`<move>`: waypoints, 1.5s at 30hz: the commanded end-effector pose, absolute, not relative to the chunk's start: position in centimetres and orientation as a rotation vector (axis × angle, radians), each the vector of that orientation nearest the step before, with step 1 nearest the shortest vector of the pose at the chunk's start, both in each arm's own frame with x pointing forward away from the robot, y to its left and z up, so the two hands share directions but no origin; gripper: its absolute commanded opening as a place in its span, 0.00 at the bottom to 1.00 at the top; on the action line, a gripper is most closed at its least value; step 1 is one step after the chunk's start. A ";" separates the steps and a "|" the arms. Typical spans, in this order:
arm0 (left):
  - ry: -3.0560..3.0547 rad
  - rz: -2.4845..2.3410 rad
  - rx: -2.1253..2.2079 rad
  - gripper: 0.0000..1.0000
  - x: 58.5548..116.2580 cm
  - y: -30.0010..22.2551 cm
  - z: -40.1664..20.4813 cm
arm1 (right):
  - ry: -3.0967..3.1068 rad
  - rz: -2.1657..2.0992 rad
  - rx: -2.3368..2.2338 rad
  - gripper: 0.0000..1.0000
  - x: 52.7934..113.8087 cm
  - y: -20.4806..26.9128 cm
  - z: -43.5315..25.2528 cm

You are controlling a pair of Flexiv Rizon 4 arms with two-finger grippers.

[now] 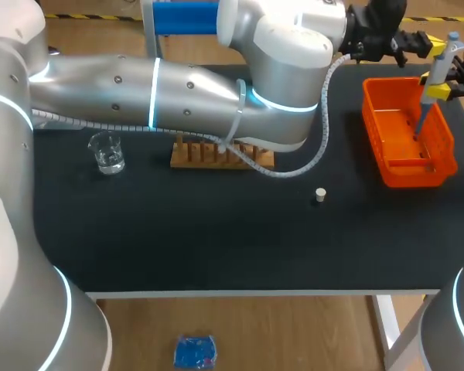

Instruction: Invert the test tube, pick up the pipette, mount the tip to pipette, aspirate from beaker and dispense into the tube, eject the tip, return the pipette, and cap with the stopper.

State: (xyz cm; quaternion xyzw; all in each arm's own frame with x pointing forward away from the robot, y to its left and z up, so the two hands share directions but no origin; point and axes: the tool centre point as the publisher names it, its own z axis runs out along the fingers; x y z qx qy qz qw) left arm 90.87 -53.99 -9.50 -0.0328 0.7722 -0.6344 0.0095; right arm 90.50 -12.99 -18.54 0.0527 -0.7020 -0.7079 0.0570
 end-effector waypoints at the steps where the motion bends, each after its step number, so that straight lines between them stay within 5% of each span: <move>1: 2.405 -1.961 -0.112 0.00 90.4 -53.5 -8.8 | -2.129 -2.141 0.165 0.00 90.7 -13.1 -18.2; 3: 2.406 -1.950 -0.112 0.00 90.4 -53.2 -8.1 | -2.129 -2.141 0.165 0.00 90.7 -13.1 -18.2; 5: 2.412 -1.926 -0.112 0.45 90.4 -52.8 -7.3 | -2.129 -2.141 0.165 0.00 90.7 -13.1 -18.2; 6: 2.411 -1.921 -0.111 0.95 90.4 -52.5 -7.0 | -2.129 -2.141 0.165 0.00 90.7 -13.1 -18.2; 7: 2.415 -1.907 -0.109 1.00 90.4 -52.1 -6.6 | -2.129 -2.141 0.165 0.00 90.7 -13.1 -18.2; 25: 2.455 -1.835 -0.160 1.00 87.3 -41.4 -8.0 | -2.129 -2.141 0.165 0.00 90.7 -13.1 -18.2; 45: 2.455 -1.835 -0.160 1.00 87.3 -41.4 -8.0 | -2.129 -2.141 0.165 0.00 90.7 -13.1 -18.2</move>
